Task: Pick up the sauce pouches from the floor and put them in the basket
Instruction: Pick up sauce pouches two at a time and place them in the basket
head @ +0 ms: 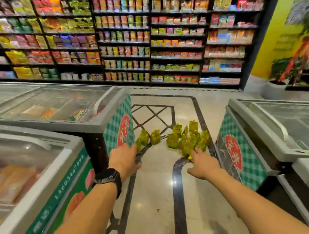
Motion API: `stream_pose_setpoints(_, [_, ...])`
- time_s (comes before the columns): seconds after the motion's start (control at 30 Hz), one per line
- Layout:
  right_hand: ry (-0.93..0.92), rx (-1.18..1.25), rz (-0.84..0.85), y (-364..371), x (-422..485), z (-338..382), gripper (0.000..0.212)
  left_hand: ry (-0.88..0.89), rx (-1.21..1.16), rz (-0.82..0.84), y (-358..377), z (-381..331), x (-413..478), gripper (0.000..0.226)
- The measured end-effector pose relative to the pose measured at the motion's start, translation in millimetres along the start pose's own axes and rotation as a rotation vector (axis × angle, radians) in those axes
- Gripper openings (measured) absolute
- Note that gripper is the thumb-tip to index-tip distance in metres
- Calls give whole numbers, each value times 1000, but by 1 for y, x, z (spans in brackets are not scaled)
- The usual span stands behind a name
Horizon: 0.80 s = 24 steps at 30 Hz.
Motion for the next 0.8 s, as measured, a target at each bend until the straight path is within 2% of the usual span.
stream_pose_setpoints(0.27, [86,61,11,-3,87,-10,81,46,-47,6,23,17,89,59])
stream_pose_setpoints(0.43, [67,122,56,1,184,-6,72,31,-5,75,59,25,158,62])
stream_pose_setpoints(0.8, [-19,152,135,-14,398,-37,78,-18,34,157,70,2,362,63])
Point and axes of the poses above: each hand's wrist, its own x-axis towards the middle knuckle, its own y-axis out of the palm, z = x × y, the point moved 7 cm from there along x, towards the middle knuckle, and after that the axes turned 7 degrees about -y, right-handed, at the moved point
